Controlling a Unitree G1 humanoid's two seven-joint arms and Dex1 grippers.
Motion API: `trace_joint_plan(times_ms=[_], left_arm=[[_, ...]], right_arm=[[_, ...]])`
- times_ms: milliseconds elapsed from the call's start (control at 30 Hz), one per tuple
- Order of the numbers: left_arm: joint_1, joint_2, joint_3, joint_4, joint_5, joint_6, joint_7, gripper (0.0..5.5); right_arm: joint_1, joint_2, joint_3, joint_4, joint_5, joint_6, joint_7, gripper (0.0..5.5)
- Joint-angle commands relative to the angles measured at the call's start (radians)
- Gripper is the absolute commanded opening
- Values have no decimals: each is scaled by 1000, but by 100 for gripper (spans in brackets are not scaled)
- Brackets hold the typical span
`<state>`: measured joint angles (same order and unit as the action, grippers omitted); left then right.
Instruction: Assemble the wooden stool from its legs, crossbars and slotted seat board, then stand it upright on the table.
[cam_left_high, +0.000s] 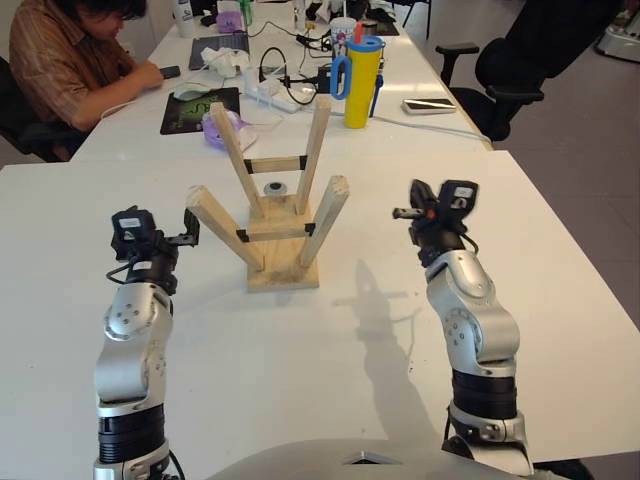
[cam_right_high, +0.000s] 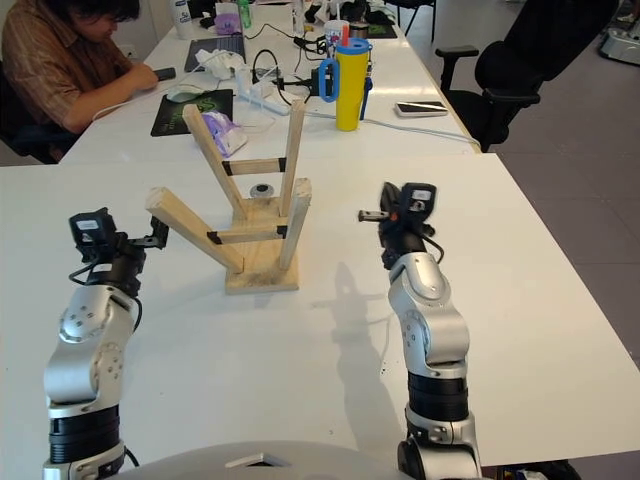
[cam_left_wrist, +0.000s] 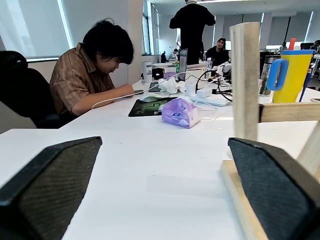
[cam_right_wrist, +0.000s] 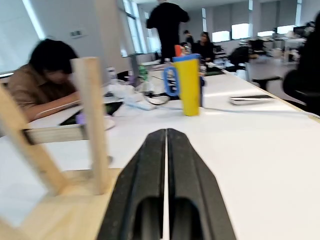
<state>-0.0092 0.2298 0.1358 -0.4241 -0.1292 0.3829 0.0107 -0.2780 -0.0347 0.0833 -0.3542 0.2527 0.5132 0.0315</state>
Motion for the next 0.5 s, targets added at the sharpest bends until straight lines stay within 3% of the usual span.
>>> trace_joint_plan(times_ms=[33,67,200,367,500], left_arm=[[-43,-8,-117,-32,84,52,2,468],[-55,-10,-126,-27,98,70,6,468],[-37,23,-63,20,135,117,9,468],[86,138,2,108,130,80,-118,468],[298,245,-19,153,153,-162,-276,468]], right_arm=[[-46,47,254,50,-12,134,93,3],[-40,36,268,59,-29,158,93,3],[-32,-44,136,104,-62,219,67,3],[-52,-161,37,207,-77,161,134,3],[-145,-174,-41,359,-10,-58,301,3]])
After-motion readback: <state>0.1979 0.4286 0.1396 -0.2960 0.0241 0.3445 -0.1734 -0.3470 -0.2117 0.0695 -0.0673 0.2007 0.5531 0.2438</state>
